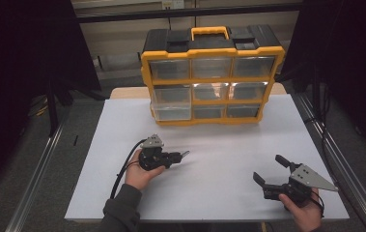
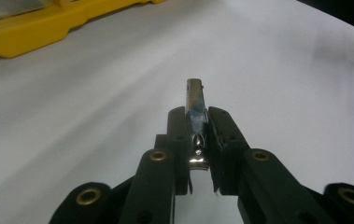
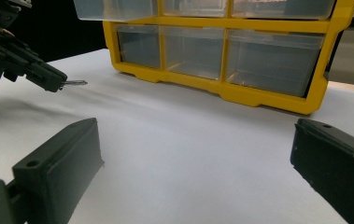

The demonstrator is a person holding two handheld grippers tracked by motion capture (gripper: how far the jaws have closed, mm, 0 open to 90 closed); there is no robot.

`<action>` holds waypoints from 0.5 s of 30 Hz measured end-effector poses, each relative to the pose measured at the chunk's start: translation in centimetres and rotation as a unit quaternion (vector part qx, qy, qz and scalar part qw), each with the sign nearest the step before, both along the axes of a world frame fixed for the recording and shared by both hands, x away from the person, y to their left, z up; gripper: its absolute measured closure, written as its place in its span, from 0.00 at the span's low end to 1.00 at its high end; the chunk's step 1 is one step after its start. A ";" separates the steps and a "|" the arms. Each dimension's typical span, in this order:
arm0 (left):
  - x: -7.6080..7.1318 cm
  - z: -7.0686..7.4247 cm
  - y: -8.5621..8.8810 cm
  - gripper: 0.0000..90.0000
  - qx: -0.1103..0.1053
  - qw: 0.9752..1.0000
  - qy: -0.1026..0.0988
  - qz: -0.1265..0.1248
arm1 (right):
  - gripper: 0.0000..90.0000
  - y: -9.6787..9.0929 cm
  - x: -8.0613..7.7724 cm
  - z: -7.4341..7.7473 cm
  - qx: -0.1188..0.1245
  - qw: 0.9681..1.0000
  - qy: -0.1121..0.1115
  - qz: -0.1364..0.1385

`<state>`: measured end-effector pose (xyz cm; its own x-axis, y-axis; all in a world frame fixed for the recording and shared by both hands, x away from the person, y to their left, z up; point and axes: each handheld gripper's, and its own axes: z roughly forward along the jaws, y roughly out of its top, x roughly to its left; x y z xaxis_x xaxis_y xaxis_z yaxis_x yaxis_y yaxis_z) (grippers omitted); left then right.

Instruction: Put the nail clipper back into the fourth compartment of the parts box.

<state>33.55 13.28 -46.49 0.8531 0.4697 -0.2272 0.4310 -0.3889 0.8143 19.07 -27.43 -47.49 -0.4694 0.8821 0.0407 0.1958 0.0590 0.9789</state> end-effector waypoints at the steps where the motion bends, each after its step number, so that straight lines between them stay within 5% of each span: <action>1: -0.1 0.1 0.0 0.89 -0.004 1.000 -0.003 0.002 | 0.02 0.0 0.0 0.0 0.000 1.000 0.000 0.000; 15: -0.3 1.6 0.4 0.89 -0.052 0.998 -0.024 0.016 | 0.02 0.0 0.0 0.0 0.000 1.000 0.000 0.001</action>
<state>33.21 13.73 -44.94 0.8487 0.4734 -0.2357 0.4022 -0.2883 0.8690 19.07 -27.40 -47.49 -0.4707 0.8813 0.0410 0.1964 0.0593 0.9787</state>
